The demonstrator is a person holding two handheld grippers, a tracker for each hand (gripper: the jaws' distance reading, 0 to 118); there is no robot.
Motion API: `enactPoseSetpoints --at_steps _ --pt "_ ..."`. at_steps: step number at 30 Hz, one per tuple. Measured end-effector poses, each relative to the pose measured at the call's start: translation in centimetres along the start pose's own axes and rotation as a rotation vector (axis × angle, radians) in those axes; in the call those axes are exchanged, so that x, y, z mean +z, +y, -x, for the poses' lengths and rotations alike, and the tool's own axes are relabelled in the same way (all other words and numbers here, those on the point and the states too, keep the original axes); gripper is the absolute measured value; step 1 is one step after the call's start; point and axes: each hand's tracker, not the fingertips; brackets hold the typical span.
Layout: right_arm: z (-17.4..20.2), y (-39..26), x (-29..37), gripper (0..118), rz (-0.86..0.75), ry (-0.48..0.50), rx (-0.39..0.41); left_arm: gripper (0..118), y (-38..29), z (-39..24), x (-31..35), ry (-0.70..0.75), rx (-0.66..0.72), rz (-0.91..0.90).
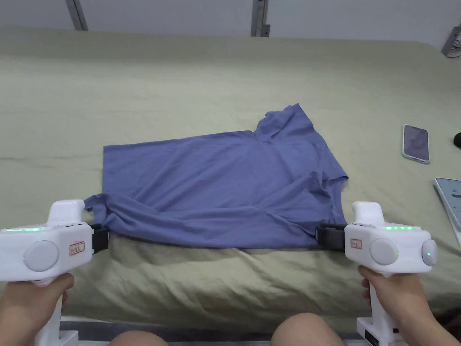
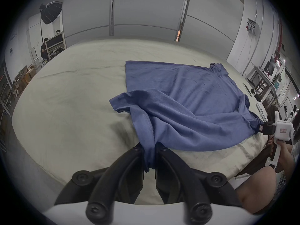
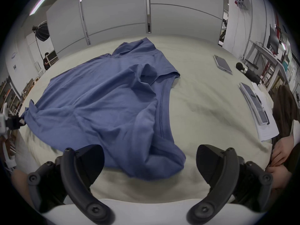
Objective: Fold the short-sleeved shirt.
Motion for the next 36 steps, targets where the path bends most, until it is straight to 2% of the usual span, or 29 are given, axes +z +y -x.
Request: enactPoseSetpoints --at_steps 1,2,3,5,8,11,12,19,24,27,30,32,33,34,35,36 --pt "-0.1 0.2 0.3 101 0.021 0.011 -0.029 12 0.1 0.0 -0.1 -0.003 0.003 0.007" --pt "-0.4 0.4 0.4 50 0.042 0.046 -0.051 12 0.1 0.0 -0.1 -0.002 0.003 0.012" --pt "-0.5 0.4 0.5 13 0.029 0.027 -0.039 12 0.0 0.1 -0.2 -0.001 0.004 0.012" --pt "-0.2 0.0 1.3 11 -0.001 0.005 -0.027 12 0.0 -0.1 -0.3 -0.008 0.006 0.019" --pt "-0.4 -0.5 0.9 10 0.021 0.063 -0.011 12 -0.2 0.0 -0.3 0.003 0.014 0.012" --pt "-1.4 -0.3 1.2 9 -0.018 0.108 -0.053 12 -0.2 0.5 0.2 -0.017 0.043 -0.002" --pt "-0.9 -0.8 3.2 9 -0.06 0.084 -0.049 12 -0.2 0.5 0.5 -0.018 0.038 -0.007" --pt "0.0 -2.3 9.2 9 -0.117 0.139 -0.001 12 -0.9 2.2 3.0 -0.011 0.015 -0.04" --pt "-0.7 -5.3 10.9 9 -0.103 0.168 0.006 12 -3.3 4.3 3.8 -0.008 -0.006 -0.008" --pt "-0.3 -7.3 9.6 9 -0.048 0.165 0.027 12 -5.2 4.3 3.2 0.004 -0.016 0.04" --pt "0.1 -8.5 8.9 9 -0.032 0.155 -0.005 12 -6.3 4.2 2.3 0.005 0.011 0.056" --pt "0.2 -8.4 9.0 10 -0.029 0.156 -0.039 12 -6.8 3.9 2.1 0.01 0.02 0.044" --pt "0.1 -8.4 9.0 19 -0.021 0.167 -0.055 17 -6.7 4.0 2.0 0.014 0.028 0.05" --pt "0.0 -8.3 9.1 41 -0.014 0.174 -0.067 35 -6.6 4.1 2.0 0.024 0.048 0.062" --pt "0.0 -8.2 9.3 95 -0.006 0.152 -0.084 91 -6.3 3.7 2.7 0.03 0.07 0.079" --pt "-0.5 -7.7 9.6 118 0.007 0.132 -0.104 118 -6.0 3.8 3.0 0.017 0.078 0.104"
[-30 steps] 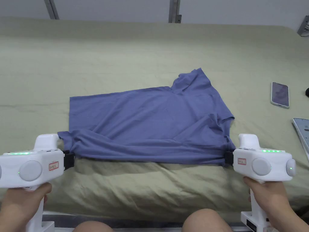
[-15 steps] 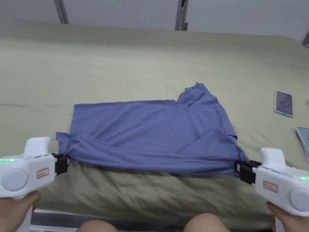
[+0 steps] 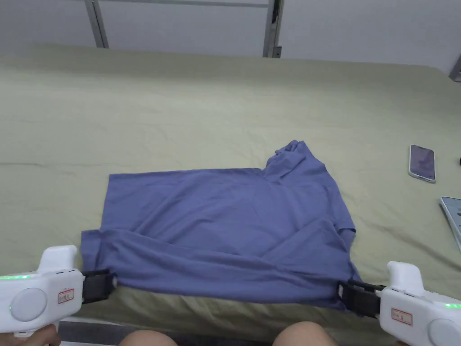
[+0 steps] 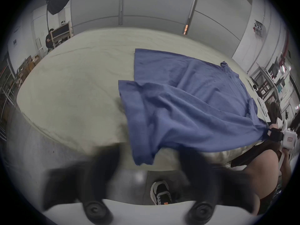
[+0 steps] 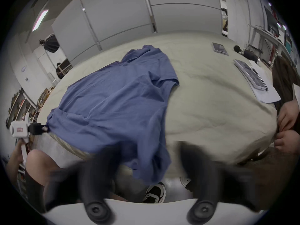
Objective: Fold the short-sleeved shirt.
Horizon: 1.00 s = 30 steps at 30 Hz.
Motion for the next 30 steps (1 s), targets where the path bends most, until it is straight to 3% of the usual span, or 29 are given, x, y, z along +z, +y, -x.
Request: enactPoseSetpoints --at_steps 4,8,9,10,11,12,13,14,15,16,19,21,24,30 --pt "0.1 1.7 5.1 115 -0.091 -0.015 -0.036 118 0.1 0.1 6.0 -0.015 -0.025 -0.155" --pt "3.8 4.1 12.4 115 -0.287 -0.063 0.063 116 1.5 0.3 10.9 0.123 -0.101 -0.369" --pt "4.7 4.7 13.7 111 -0.322 -0.065 0.081 109 1.7 -0.1 12.4 0.157 -0.125 -0.421" --pt "5.3 5.2 14.6 99 -0.345 -0.045 0.088 88 1.8 -0.3 13.4 0.163 -0.149 -0.478" --pt "6.0 5.6 15.6 78 -0.384 -0.011 0.092 40 1.9 -2.7 15.6 0.168 -0.171 -0.525" --pt "4.4 5.4 13.5 59 -0.408 -0.005 0.085 40 1.9 -3.5 16.6 0.171 -0.177 -0.569" --pt "4.6 5.6 12.9 59 -0.417 -0.042 0.101 21 2.2 -4.0 17.0 0.187 -0.164 -0.584" --pt "5.5 5.7 12.6 2 -0.461 -0.111 0.114 0 2.4 -4.4 17.6 0.182 -0.151 -0.566" --pt "5.9 5.8 12.8 2 -0.496 -0.152 0.132 0 3.3 -2.9 16.8 0.11 -0.122 -0.556" --pt "6.0 6.0 11.4 2 -0.441 -0.106 0.188 0 3.7 -2.7 16.5 0.064 -0.116 -0.533" --pt "6.9 6.5 10.3 2 -0.416 0.006 0.164 0 4.1 -2.9 15.2 0.053 -0.105 -0.523" --pt "10.2 6.6 11.8 2 -0.437 -0.039 0.259 0 5.2 -2.6 14.3 0.043 -0.118 -0.52" --pt "11.1 7.5 12.3 2 -0.444 0.031 0.24 0 6.8 -3.7 13.6 0.029 -0.116 -0.502" --pt "10.5 10.3 11.4 2 -0.451 0.047 0.244 0 14.3 -3.2 7.5 0.013 -0.064 -0.404"
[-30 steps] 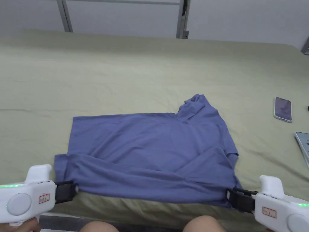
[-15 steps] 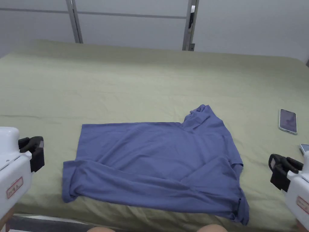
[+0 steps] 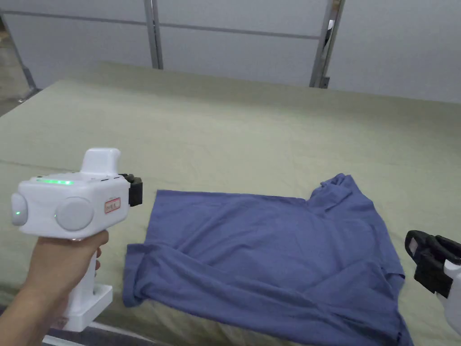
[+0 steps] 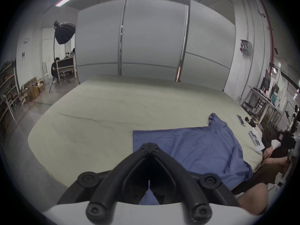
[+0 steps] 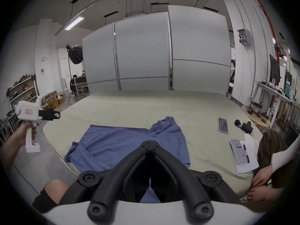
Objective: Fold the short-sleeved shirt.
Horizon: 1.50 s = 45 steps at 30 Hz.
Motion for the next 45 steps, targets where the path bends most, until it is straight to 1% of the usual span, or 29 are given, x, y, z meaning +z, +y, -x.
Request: enactPoseSetpoints --at_steps 2,3,4,6,7,8,11,14,15,16,17,18,19,20,24,28,31,32,33,34,35,36,37,38,41,45 --pt "-0.3 0.3 -0.6 2 -0.001 -0.006 0.011 0 1.3 0.8 -3.9 0.009 0.005 0.049" --pt "-0.6 0.6 -1.1 2 0.002 -0.005 0.011 0 1.9 0.7 -5.9 -0.011 -0.003 0.085" --pt "-0.8 0.7 -1.4 2 0.001 -0.006 0.008 0 2.3 0.7 -7.7 -0.008 -0.012 0.105" --pt "-1.2 0.9 -2.4 2 0.009 -0.011 -0.012 0 2.8 0.9 -11.8 0.029 -0.026 0.209" --pt "-1.3 0.9 -2.9 2 0.014 -0.014 -0.016 0 3.2 0.9 -13.5 0.038 -0.012 0.247" --pt "-1.5 0.9 -3.6 2 0.017 -0.022 -0.019 0 3.4 0.7 -15.4 0.055 -0.013 0.268" --pt "-2.0 0.5 -5.8 2 0.043 -0.03 -0.035 0 3.5 -0.7 -18.5 0.09 -0.078 0.299" --pt "-1.9 0.1 -7.9 2 0.076 -0.032 -0.052 0 3.1 -0.6 -22.0 0.092 -0.049 0.342" --pt "-1.7 -0.1 -8.5 2 0.088 -0.029 -0.056 4 2.8 -0.5 -23.0 0.099 -0.018 0.366" --pt "-1.6 -0.2 -8.9 2 0.097 -0.023 -0.056 27 2.5 -0.4 -23.9 0.087 -0.001 0.384" --pt "-1.4 -0.3 -9.4 2 0.106 -0.017 -0.053 89 2.3 0.1 -25.0 0.065 -0.012 0.411" --pt "-1.4 -0.4 -9.8 2 0.113 -0.014 -0.049 118 1.9 0.1 -25.7 0.064 -0.055 0.442" --pt "-1.3 -0.5 -10.3 2 0.122 -0.009 -0.043 118 1.7 -0.1 -25.5 0.054 -0.077 0.304" --pt "-1.3 -0.5 -10.7 2 0.129 -0.008 -0.039 118 1.6 -0.1 -26.0 0.087 -0.106 0.363" --pt "-1.4 -0.4 -12.2 2 0.151 -0.003 -0.05 118 1.8 2.1 -27.9 0.094 -0.076 0.402" --pt "-0.8 0.0 -12.7 2 0.156 0.0 -0.058 118 0.3 1.7 -29.6 0.086 -0.063 0.419" --pt "-0.8 0.0 -12.9 2 0.166 0.007 -0.071 118 -0.5 1.0 -29.0 0.11 -0.078 0.432" --pt "-0.7 0.1 -12.9 2 0.17 0.007 -0.071 111 -0.3 0.7 -28.6 0.115 -0.078 0.434" --pt "-0.7 0.0 -12.9 2 0.171 0.006 -0.068 100 0.2 0.7 -28.8 0.114 -0.064 0.44" --pt "-0.8 0.0 -13.0 2 0.171 0.005 -0.064 76 0.4 0.4 -28.5 0.111 -0.063 0.438" --pt "-0.8 -0.1 -13.0 2 0.174 0.005 -0.06 33 0.6 0.0 -27.8 0.099 -0.082 0.421" --pt "-0.8 -0.2 -13.0 2 0.179 0.007 -0.06 7 0.7 -0.4 -27.5 0.051 -0.092 0.398" --pt "-0.8 -0.4 -13.1 2 0.185 0.008 -0.064 7 0.6 -0.6 -26.9 0.003 -0.089 0.419" --pt "-1.0 -0.6 -13.2 2 0.193 0.011 -0.068 7 0.4 -1.1 -26.5 -0.009 -0.074 0.449" --pt "-1.1 -1.0 -13.1 2 0.206 0.016 -0.077 7 -0.1 -1.4 -25.5 -0.012 -0.077 0.428" --pt "-1.7 -1.0 -13.3 2 0.211 0.026 -0.078 7 0.5 -0.5 -24.1 0.012 -0.03 0.384"
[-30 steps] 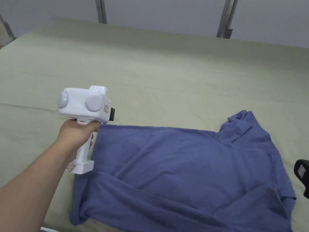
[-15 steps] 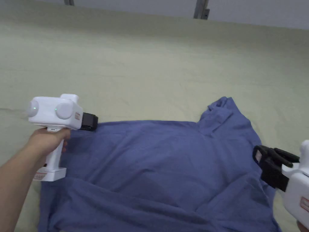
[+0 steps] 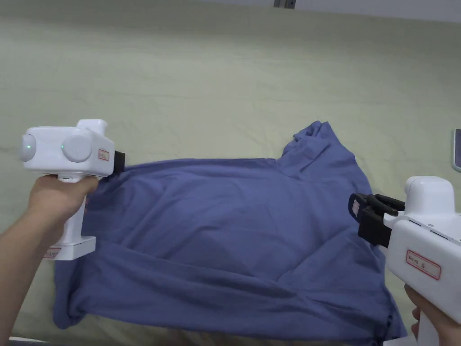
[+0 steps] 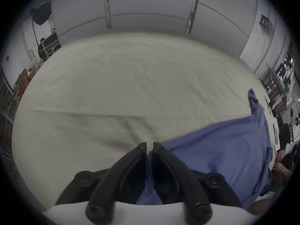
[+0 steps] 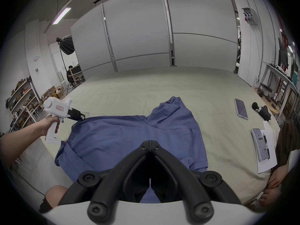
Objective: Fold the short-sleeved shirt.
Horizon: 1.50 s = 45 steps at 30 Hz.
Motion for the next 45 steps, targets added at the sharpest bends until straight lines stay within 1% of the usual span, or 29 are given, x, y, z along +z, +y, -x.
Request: enactPoseSetpoints --at_steps 4,7,10,11,12,13,14,15,16,17,18,20,21,23,25,28,29,30,31,32,33,35,36,37,38,39,40,45 --pt "-1.5 1.4 -1.8 2 0.013 -0.008 0.014 7 0.8 0.6 1.6 -0.003 0.018 -0.037" --pt "-3.5 3.2 -4.3 2 0.03 -0.022 0.009 7 1.3 0.4 2.6 -0.022 0.028 -0.061" --pt "-5.6 5.6 -7.6 3 0.048 -0.041 0.0 7 1.9 -0.1 3.1 -0.017 -0.029 -0.071" --pt "-6.5 6.3 -9.1 18 0.063 -0.042 -0.005 7 1.9 -0.1 3.3 -0.019 -0.03 -0.08" --pt "-7.4 7.0 -10.8 40 0.086 -0.048 -0.01 7 2.0 -0.1 3.4 -0.026 -0.028 -0.08" --pt "-8.0 7.4 -11.9 77 0.126 -0.044 -0.018 7 2.1 -0.1 3.4 -0.034 -0.025 -0.078" --pt "-8.8 7.7 -13.9 118 0.199 -0.049 -0.02 7 2.1 -0.1 3.4 -0.039 -0.021 -0.079" --pt "-9.6 7.8 -16.1 118 0.283 -0.057 -0.035 7 2.1 -0.1 3.3 -0.042 -0.026 -0.079" --pt "-10.2 7.4 -17.4 118 0.258 -0.055 -0.043 7 2.2 0.0 3.2 -0.04 -0.032 -0.078" --pt "-11.8 7.2 -19.7 118 0.304 -0.068 -0.063 7 2.3 0.1 3.0 -0.035 -0.036 -0.072" --pt "-12.6 6.9 -21.3 118 0.342 -0.076 -0.086 7 2.3 0.1 3.0 -0.036 -0.04 -0.069" --pt "-13.4 6.5 -23.8 118 0.398 -0.107 -0.1 7 2.4 0.2 2.9 -0.041 -0.042 -0.065" --pt "-14.0 5.7 -24.8 118 0.39 -0.129 -0.092 7 2.5 0.3 2.8 -0.047 -0.039 -0.062" --pt "-14.3 5.1 -26.1 115 0.412 -0.18 -0.052 7 2.5 0.3 2.7 -0.055 -0.039 -0.055" --pt "-14.5 4.4 -26.6 115 0.402 -0.164 -0.048 7 3.5 1.8 1.3 -0.055 -0.045 -0.055" --pt "-14.5 4.9 -26.0 110 0.412 -0.147 -0.026 7 3.6 2.1 0.9 -0.066 -0.023 -0.049" --pt "-14.3 5.2 -25.3 100 0.412 -0.15 -0.012 7 3.6 2.0 0.9 -0.069 -0.012 -0.05" --pt "-14.2 5.5 -24.6 79 0.391 -0.174 0.042 7 3.7 2.0 0.7 -0.073 -0.011 -0.051" --pt "-14.3 5.6 -24.0 45 0.368 -0.158 0.053 7 3.7 1.9 0.6 -0.075 -0.011 -0.05" --pt "-14.4 5.6 -23.6 3 0.352 -0.105 0.027 7 3.6 1.5 0.8 -0.071 -0.013 -0.05" --pt "-13.8 5.7 -22.5 3 0.348 -0.138 0.023 7 3.5 1.1 1.1 -0.073 -0.016 -0.047" --pt "-14.0 5.5 -21.9 3 0.349 -0.05 -0.034 7 3.5 0.8 1.4 -0.08 -0.019 -0.053" --pt "-13.7 5.4 -21.5 3 0.336 -0.088 -0.013 7 3.2 0.6 1.7 -0.085 -0.021 -0.058" --pt "-13.1 5.5 -20.9 3 0.318 -0.097 -0.004 7 3.1 0.5 1.9 -0.082 -0.023 -0.063" --pt "-13.2 5.7 -20.3 3 0.303 -0.081 -0.025 7 3.2 0.5 2.2 -0.078 -0.028 -0.069" --pt "-13.3 5.9 -19.7 3 0.292 -0.062 -0.078 7 3.2 0.6 2.4 -0.074 -0.034 -0.073" --pt "-13.3 6.1 -19.1 3 0.271 -0.068 -0.089 7 3.1 0.7 2.5 -0.072 -0.032 -0.074" --pt "-12.8 7.8 -14.2 3 0.191 -0.036 -0.076 7 2.6 1.6 4.8 -0.07 -0.021 -0.087"
